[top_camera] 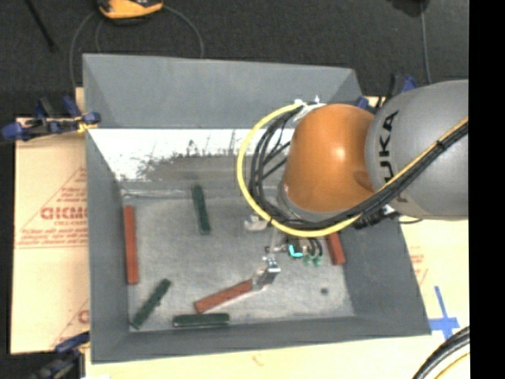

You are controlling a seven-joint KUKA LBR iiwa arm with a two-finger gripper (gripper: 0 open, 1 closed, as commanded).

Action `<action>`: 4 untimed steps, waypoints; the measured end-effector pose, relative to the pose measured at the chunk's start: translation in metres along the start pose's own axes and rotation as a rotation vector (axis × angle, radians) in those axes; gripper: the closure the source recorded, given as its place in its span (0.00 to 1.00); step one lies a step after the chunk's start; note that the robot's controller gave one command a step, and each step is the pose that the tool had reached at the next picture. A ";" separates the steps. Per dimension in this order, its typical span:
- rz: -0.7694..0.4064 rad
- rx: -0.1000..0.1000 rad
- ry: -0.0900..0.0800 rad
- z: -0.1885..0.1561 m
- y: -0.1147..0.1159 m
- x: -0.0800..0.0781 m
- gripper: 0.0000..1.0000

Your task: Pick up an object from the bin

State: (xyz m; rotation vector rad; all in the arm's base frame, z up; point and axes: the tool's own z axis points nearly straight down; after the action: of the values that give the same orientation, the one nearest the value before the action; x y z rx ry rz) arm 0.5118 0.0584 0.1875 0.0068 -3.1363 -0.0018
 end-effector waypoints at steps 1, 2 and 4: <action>0.001 0.000 -0.008 -0.004 0.000 -0.002 0.00; -0.126 0.004 -0.005 0.102 0.009 0.011 1.00; -0.124 0.001 -0.012 0.109 0.010 0.012 1.00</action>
Offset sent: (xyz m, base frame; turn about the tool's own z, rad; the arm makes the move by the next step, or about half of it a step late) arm -0.0174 0.0104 -0.1175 -0.1293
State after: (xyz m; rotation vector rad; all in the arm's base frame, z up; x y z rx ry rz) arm 0.4994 0.0685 0.0790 0.2012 -3.1424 -0.0014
